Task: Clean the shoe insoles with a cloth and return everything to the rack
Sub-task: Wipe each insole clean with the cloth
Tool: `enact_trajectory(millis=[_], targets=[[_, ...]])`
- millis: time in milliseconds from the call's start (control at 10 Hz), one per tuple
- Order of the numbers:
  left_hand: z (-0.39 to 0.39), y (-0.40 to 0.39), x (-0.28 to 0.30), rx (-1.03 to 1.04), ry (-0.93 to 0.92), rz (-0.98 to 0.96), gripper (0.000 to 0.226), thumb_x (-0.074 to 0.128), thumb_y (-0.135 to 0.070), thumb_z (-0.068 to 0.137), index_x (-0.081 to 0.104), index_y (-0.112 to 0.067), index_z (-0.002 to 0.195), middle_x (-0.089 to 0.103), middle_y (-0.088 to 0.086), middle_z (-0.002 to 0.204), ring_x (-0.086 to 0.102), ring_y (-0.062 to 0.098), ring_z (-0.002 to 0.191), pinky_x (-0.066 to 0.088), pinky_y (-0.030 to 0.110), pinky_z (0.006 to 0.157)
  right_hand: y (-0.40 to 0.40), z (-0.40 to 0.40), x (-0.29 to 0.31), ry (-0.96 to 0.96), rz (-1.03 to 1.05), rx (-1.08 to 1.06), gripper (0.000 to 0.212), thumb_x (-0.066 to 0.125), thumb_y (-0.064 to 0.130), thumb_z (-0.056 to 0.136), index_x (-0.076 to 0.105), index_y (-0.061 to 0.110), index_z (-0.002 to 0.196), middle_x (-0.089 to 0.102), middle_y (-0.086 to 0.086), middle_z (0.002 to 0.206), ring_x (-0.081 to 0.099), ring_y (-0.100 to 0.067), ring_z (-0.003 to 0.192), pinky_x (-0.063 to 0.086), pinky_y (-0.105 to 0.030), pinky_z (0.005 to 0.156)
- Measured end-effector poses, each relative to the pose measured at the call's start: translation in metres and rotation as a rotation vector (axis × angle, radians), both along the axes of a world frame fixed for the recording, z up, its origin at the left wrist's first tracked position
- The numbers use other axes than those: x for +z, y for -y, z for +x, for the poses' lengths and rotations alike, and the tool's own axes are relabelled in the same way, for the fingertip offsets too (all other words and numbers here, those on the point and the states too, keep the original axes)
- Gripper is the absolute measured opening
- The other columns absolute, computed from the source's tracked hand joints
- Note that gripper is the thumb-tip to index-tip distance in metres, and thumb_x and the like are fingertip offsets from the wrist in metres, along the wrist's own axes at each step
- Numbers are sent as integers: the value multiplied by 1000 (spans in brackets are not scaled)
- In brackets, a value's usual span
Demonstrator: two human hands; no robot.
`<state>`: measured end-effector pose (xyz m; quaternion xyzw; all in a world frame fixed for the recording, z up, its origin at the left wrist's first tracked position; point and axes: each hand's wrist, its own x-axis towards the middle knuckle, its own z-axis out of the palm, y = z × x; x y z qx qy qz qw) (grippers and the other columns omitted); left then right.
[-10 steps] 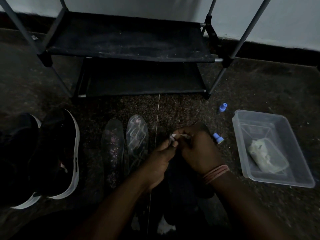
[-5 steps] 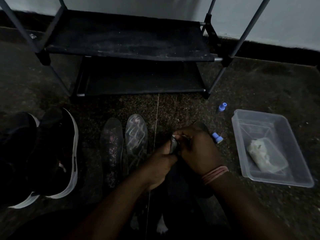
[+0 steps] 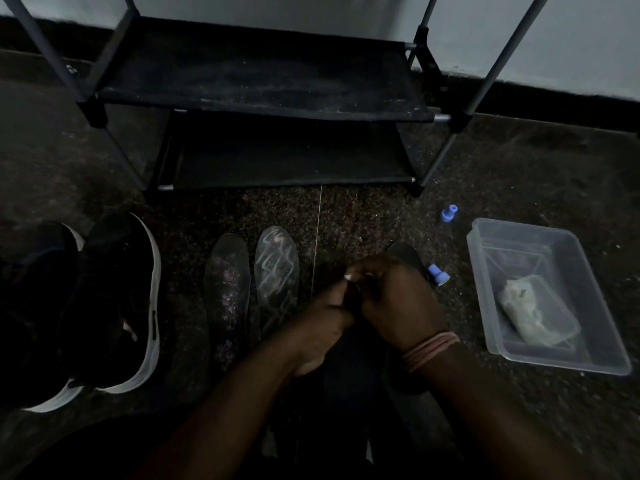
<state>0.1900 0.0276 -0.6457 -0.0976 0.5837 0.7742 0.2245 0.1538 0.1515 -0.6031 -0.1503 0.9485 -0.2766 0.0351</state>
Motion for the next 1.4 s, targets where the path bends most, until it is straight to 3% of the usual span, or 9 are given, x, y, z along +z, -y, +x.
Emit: enact_trajectory(millis=[200, 400, 500, 600, 700, 800, 1000, 1300, 1400], targets=[[-3, 11, 6, 48, 133, 122, 53, 41, 13, 95, 59, -17, 134, 68, 9, 129, 63, 24, 121, 50, 36, 100, -2, -1, -6, 12, -67, -1, 19, 60, 24, 82, 75, 27, 93, 72, 6, 94, 66, -12, 89, 54, -37, 83], [-5, 20, 13, 49, 252, 301, 38, 56, -39, 100, 67, -18, 129, 66, 15, 131, 64, 31, 121, 45, 48, 109, -6, -3, -12, 0, -166, -101, 15, 66, 17, 86, 74, 28, 93, 70, 16, 86, 65, -1, 83, 55, -32, 79], [-6, 22, 14, 161, 335, 309, 59, 47, -64, 96, 77, -15, 113, 73, 15, 119, 71, 29, 109, 51, 45, 100, 3, 3, -14, -16, -190, -87, 11, 63, 23, 89, 73, 24, 93, 72, 7, 89, 67, -9, 82, 54, -36, 76], [-9, 17, 18, 218, 318, 307, 65, 40, -55, 102, 83, -14, 74, 78, 11, 87, 77, 20, 75, 53, 33, 74, 7, 6, -17, -62, -147, -36, 11, 60, 24, 89, 70, 20, 87, 70, 1, 89, 66, -17, 85, 53, -40, 74], [-9, 20, 14, 207, 264, 242, 69, 35, -43, 106, 82, -12, 66, 77, 7, 75, 75, 12, 68, 54, 20, 55, 9, 9, -14, -70, -129, 57, 10, 62, 18, 90, 71, 21, 89, 68, 2, 91, 64, -16, 88, 52, -39, 76], [-7, 26, 9, 186, 229, 110, 57, 28, -41, 109, 57, -1, 137, 66, 6, 126, 71, 6, 85, 53, 12, 59, 11, 12, -10, -68, -67, 125, 14, 59, 20, 91, 70, 26, 97, 64, 6, 97, 62, -13, 90, 51, -37, 78], [-16, 23, -3, 127, 187, 21, 34, 25, -38, 110, 51, -31, 90, 52, -19, 102, 61, -16, 59, 47, 4, 58, 9, 14, -9, -57, 6, 47, 19, 50, 31, 94, 68, 29, 100, 61, 4, 100, 62, -16, 87, 53, -42, 74], [-23, 35, -12, 107, 105, -257, 32, 14, -55, 105, 39, -41, 91, 47, -29, 92, 44, -11, 87, 34, -3, 79, 8, 11, -5, -4, 47, 94, 25, 47, 29, 88, 68, 31, 102, 62, 5, 104, 63, -15, 91, 53, -40, 78], [-23, 43, -33, 48, 79, -297, 56, 19, -87, 80, 45, -38, 88, 60, -28, 75, 54, -12, 76, 39, 4, 78, 24, 19, 1, 42, 13, 238, 22, 51, 23, 85, 67, 31, 97, 62, 7, 101, 63, -16, 90, 53, -40, 76]])
